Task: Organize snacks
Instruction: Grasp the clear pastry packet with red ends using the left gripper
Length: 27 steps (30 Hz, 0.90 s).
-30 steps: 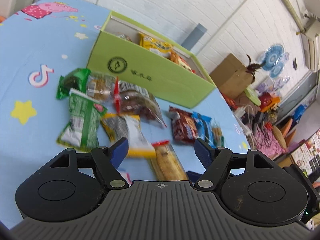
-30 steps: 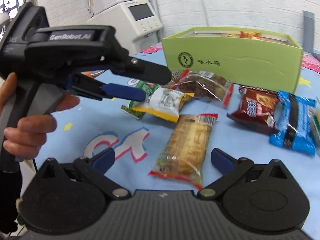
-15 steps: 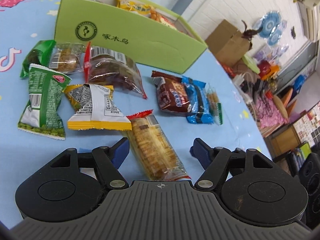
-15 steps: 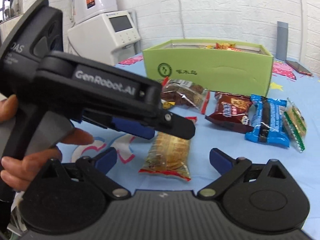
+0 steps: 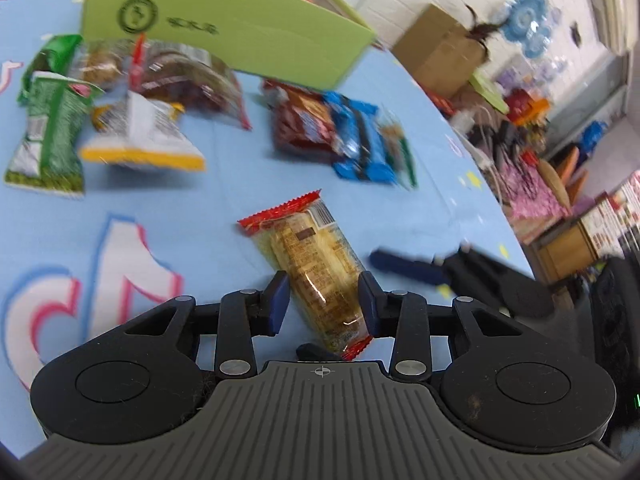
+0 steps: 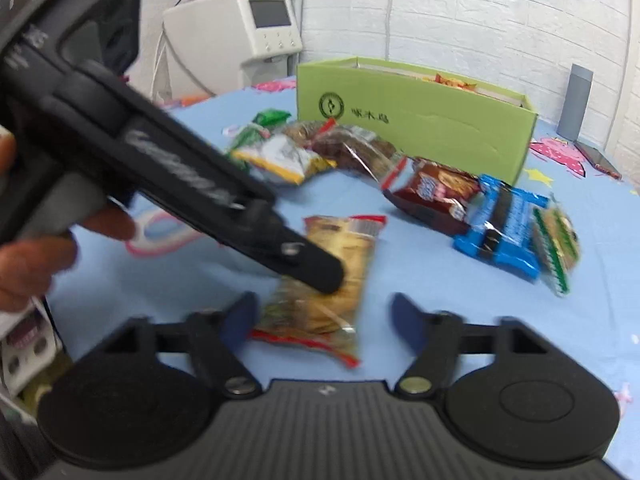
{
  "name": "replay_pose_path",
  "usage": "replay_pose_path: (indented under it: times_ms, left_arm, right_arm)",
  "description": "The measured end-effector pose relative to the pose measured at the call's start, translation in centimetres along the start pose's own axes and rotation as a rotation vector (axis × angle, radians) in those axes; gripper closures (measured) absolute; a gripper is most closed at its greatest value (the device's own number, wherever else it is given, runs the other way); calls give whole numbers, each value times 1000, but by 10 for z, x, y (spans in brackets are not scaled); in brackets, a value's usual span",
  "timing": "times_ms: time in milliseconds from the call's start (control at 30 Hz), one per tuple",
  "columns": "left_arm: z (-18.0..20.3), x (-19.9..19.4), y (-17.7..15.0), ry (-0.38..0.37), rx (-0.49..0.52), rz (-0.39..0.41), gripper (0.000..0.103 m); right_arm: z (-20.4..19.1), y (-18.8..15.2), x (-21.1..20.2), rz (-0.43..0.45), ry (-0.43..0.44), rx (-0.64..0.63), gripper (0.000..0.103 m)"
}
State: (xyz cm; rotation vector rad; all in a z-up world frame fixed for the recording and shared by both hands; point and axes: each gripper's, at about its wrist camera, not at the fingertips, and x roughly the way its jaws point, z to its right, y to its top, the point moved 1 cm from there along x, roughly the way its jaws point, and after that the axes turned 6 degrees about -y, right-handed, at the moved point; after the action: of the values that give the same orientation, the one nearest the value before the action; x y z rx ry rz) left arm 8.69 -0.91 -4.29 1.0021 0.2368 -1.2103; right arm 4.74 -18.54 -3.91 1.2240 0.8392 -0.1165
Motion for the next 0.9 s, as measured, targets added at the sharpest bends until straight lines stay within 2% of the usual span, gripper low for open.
replay_pose_path:
  times_ms: [67,133,167,233,333,400,467,567,633,733,833,900]
  left_arm:
    - [11,1,-9,-20,10,-25,79]
    - [19,-1,-13,3,28,-35,78]
    - [21,-5,-13,23,39,-25,75]
    - [22,-16,-9,52,60,23,63]
    - [21,-24,8,94,83,95,59]
    - [20,-19,24,91,120,114,56]
    - [16,-6,36,75,134,84,57]
    - [10,13,41,40,138,14,63]
    - [9,19,37,8,144,-22,67]
    - [7,11,25,3,151,-8,66]
    - [5,-1,18,-39,127,-5,66]
    - [4,-7,20,-16,131,35,62]
  right_arm:
    - [14,-6,-6,-18,11,6,11]
    - [20,-9,-13,-33,-26,24,11]
    - [21,-12,-18,-32,-48,34,11]
    - [21,-20,-30,-20,-56,89,11]
    - [15,-35,-43,10,-72,229,11]
    - [7,-44,-52,32,-58,322,11]
    - [-2,-46,-55,51,-21,379,11]
    - [-9,-41,-50,62,57,422,10]
    - [-10,-33,-42,56,53,400,11]
    - [0,-23,-29,47,12,366,10]
    - [13,-21,-24,40,-13,351,11]
    - [17,-23,-28,46,-27,356,11]
